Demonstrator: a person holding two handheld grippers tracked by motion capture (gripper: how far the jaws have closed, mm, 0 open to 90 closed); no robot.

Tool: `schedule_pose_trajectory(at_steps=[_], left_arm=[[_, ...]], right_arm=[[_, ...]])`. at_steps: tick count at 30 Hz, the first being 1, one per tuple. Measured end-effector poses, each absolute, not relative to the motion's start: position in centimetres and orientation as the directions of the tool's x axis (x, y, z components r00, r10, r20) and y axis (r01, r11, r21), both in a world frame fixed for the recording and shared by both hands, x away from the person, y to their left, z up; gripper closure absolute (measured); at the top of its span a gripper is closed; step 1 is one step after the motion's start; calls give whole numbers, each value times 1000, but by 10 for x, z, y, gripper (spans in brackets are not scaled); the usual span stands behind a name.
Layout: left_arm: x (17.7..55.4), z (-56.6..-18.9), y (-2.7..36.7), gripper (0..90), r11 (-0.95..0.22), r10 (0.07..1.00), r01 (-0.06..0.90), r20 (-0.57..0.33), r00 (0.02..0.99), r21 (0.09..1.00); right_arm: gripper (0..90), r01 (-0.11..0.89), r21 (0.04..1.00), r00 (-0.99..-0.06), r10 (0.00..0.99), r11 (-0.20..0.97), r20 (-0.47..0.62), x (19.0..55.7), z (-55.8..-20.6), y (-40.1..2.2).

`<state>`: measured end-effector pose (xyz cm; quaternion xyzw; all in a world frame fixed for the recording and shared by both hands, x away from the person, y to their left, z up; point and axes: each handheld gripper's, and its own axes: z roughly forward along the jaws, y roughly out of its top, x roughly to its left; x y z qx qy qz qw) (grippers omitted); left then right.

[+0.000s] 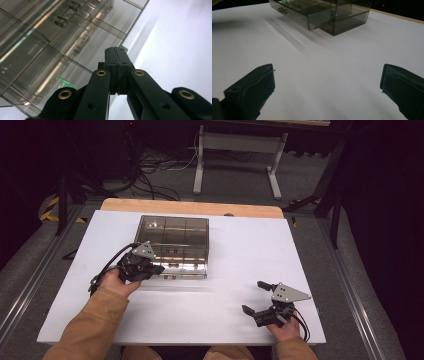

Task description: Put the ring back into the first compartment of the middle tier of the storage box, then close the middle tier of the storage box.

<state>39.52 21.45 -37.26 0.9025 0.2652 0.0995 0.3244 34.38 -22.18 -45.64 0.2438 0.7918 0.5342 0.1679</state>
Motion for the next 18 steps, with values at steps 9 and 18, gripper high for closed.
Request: schedule_pose_trajectory(at_steps=[9,18], left_arm=[[395,-378,215,900,-686,519,425,-13,855,591],[395,-385,209,900,-724,487,426,-35,873,543]], right_arm=[[0,208,927,-825,566,312,-6,344,-456,-222],[0,208,927,-825,565,312,-5,344,-457,-221]])
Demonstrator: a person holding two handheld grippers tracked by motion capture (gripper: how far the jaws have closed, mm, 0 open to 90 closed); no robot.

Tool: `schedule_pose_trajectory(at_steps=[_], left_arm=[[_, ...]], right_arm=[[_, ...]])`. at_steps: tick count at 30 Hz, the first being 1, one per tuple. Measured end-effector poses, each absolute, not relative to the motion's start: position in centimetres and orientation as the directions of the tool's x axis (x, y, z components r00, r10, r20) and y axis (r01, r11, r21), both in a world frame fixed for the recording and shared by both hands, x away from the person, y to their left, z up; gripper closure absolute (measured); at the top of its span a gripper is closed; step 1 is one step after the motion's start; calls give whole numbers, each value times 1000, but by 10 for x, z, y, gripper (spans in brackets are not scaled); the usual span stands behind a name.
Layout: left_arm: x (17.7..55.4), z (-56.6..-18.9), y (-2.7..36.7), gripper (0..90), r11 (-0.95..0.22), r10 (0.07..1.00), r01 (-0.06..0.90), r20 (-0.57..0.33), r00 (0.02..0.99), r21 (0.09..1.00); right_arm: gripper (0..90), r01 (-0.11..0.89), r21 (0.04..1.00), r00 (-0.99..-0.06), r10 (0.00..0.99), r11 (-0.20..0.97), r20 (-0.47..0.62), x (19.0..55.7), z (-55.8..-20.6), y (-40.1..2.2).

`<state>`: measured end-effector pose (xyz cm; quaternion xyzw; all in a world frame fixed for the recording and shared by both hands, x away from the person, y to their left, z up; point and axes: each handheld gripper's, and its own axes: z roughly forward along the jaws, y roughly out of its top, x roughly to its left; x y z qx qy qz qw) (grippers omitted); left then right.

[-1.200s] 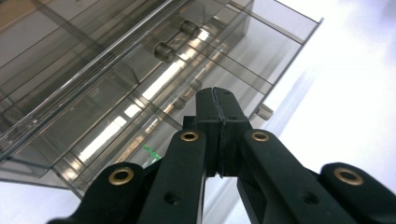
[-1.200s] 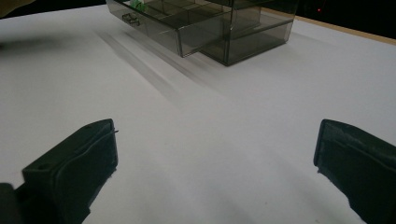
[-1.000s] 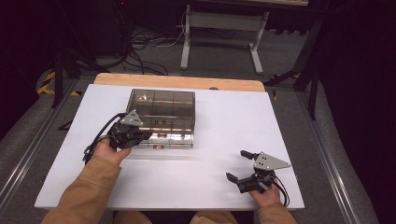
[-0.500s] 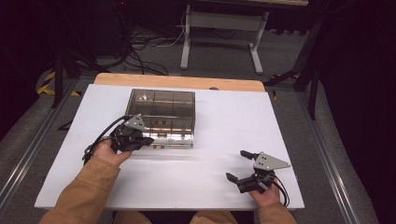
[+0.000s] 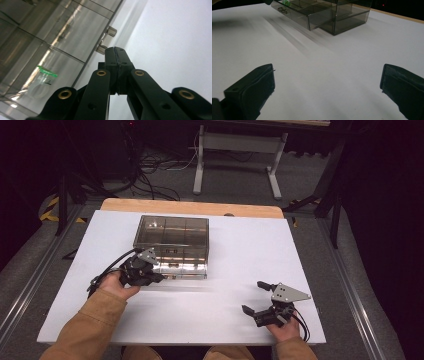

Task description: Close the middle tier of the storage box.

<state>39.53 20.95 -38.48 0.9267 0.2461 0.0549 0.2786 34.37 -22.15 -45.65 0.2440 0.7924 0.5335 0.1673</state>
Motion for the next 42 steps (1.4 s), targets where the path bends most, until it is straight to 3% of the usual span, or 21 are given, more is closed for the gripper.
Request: schedule_pose_trajectory(at_steps=[19,42], left_arm=[[405,-398,197,900,-792,489,446,-3,872,418],[415,-397,199,900,-760,533,468,21,846,452]], right_arm=[[0,212,927,-824,566,309,0,344,-456,-222],[0,212,926,-825,565,312,-1,343,-457,-221]])
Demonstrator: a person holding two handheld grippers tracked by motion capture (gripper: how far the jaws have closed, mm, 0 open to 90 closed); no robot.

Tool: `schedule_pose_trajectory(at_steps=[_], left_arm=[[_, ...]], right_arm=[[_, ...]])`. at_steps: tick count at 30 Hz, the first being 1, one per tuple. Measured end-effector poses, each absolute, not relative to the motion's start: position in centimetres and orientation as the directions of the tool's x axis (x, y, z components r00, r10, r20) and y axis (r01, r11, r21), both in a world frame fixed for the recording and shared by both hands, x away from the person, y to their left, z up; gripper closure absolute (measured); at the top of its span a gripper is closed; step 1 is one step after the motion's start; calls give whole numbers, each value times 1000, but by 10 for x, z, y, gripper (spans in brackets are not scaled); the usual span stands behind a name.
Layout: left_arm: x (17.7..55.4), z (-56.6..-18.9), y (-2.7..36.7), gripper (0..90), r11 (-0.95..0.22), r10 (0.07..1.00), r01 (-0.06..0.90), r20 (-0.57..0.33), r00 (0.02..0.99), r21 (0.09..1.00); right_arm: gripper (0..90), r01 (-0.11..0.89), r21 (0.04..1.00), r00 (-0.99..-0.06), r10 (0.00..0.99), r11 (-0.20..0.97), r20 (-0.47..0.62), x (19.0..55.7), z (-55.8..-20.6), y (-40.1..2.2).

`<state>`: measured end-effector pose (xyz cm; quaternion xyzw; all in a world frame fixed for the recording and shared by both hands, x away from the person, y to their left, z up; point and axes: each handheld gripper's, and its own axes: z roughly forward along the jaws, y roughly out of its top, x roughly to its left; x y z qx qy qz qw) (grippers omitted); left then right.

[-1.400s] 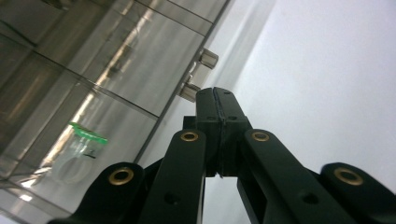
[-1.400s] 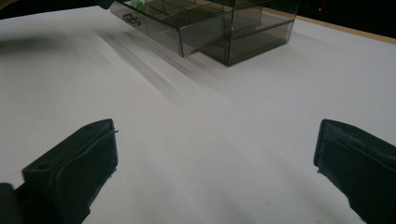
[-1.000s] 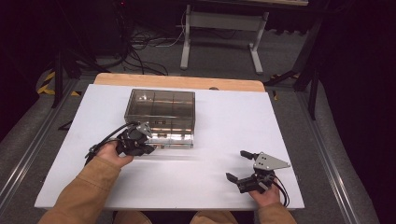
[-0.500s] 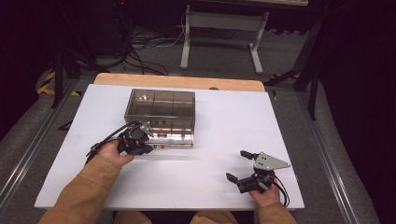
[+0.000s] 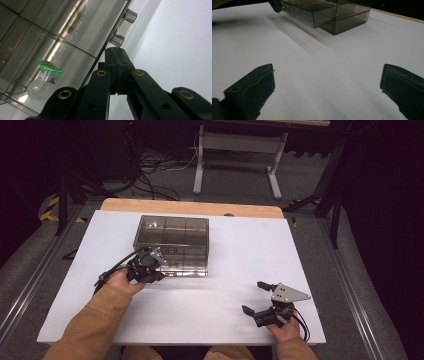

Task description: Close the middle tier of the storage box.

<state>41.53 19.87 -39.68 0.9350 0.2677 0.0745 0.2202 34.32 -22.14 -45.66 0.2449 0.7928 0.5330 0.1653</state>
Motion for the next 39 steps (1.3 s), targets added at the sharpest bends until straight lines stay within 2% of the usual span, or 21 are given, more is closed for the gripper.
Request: schedule_pose_trajectory(at_steps=[39], left_arm=[[429,-392,197,900,-650,662,537,53,748,537]], right_arm=[[0,217,924,-825,565,315,1,343,-456,-221]])
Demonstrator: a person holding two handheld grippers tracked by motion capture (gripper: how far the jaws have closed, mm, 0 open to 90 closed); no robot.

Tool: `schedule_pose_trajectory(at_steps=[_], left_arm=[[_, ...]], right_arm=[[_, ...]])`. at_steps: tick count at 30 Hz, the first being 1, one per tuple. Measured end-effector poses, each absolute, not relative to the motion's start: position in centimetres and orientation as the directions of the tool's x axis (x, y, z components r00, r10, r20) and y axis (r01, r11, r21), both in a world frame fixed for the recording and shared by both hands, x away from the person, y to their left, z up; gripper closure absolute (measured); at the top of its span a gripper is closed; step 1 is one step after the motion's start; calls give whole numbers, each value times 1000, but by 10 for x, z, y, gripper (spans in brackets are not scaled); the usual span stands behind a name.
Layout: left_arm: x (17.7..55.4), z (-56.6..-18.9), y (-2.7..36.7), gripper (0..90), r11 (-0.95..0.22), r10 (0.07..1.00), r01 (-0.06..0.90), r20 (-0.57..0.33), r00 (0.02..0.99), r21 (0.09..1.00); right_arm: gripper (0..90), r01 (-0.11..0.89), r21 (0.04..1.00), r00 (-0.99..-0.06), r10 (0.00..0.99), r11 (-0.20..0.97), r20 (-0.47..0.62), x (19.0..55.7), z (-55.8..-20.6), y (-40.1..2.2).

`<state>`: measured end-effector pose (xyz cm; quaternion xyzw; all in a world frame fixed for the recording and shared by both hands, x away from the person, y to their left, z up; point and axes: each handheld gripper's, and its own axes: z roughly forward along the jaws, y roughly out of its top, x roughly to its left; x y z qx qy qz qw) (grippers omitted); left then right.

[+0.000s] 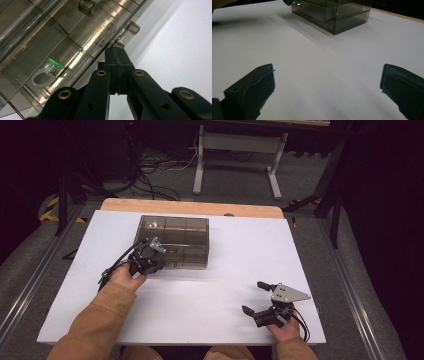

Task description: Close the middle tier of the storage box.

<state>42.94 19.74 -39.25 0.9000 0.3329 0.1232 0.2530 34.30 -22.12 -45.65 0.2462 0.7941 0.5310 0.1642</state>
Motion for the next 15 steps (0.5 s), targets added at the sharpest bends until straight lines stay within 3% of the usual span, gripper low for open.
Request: schedule_pose_trajectory(at_steps=[15], left_arm=[[437,-393,196,900,-631,680,543,59,730,555]], right_arm=[[0,218,924,-824,566,314,2,343,-457,-221]])
